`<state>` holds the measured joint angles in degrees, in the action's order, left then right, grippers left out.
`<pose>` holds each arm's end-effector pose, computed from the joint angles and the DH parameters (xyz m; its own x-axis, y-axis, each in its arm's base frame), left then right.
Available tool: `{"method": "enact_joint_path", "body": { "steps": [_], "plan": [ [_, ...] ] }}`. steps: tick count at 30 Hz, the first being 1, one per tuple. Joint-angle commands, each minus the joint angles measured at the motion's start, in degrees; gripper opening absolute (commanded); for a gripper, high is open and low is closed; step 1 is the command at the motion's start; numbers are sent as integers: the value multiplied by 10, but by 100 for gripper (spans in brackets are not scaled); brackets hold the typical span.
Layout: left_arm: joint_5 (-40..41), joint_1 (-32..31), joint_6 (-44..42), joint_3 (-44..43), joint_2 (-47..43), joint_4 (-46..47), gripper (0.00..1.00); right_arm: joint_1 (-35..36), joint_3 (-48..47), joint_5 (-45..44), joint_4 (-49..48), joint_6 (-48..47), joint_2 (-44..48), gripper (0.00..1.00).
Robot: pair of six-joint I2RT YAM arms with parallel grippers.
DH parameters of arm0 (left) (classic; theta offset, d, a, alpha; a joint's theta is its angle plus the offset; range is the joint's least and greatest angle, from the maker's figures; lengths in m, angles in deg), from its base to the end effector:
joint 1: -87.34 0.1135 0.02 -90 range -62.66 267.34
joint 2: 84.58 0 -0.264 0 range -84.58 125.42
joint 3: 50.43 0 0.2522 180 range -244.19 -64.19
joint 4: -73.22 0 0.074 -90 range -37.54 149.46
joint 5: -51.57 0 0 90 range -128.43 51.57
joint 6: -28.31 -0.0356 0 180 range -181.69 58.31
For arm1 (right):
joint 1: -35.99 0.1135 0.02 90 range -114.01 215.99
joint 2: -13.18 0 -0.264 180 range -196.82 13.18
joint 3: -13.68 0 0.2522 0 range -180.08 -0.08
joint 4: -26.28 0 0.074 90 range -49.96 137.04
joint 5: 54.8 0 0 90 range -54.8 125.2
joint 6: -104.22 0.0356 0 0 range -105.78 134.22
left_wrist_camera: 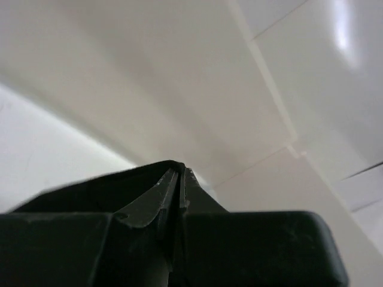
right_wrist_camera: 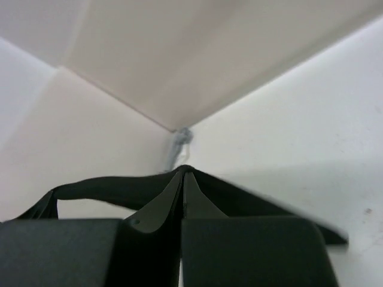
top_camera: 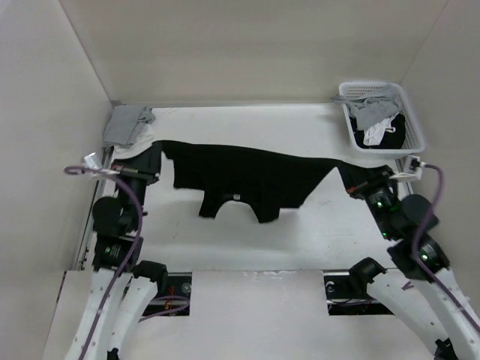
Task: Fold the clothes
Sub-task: Fold the tank top
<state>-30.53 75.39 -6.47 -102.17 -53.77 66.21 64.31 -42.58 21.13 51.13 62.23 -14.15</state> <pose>0.1330 -0.0231 0.3651 0.0730 -0.8470 -0.5265 0.2358 0.5276 -0.8161 0.1049 0.0467 0.3644 -0.1415 0.7428 -0.6544 -0.2116 0.6231 0.7529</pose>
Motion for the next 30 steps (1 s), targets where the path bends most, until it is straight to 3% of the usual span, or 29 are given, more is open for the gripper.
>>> {"method": "enact_joint_path", "body": {
  "steps": [1,4,8,11,15,19,23,26,30],
  "plan": [
    [19,-7,-47,-50,-56,-176,0,60,-81,-86,182,-50,23,0],
    [15,-7,-55,-54,-49,-196,0,107,-101,-120,188,-62,-2,0],
    [11,5,-49,-18,25,-148,0,109,-75,-107,131,-73,-70,1],
    [7,27,-39,-1,125,-75,0,42,-44,-42,45,-78,-157,1],
    [4,41,-8,-15,309,45,0,-84,-39,93,-90,-72,-340,1],
    [14,52,-5,-131,543,106,0,-146,-149,161,-151,-69,-561,1],
    [-9,69,-15,-283,695,78,0,-187,-311,193,-126,-68,-717,1],
    [-32,79,-19,-332,731,63,0,-201,-365,203,-100,-68,-750,0],
    [-35,81,-15,-269,690,89,0,-200,-300,196,-109,-71,-700,0]
  ]
}}
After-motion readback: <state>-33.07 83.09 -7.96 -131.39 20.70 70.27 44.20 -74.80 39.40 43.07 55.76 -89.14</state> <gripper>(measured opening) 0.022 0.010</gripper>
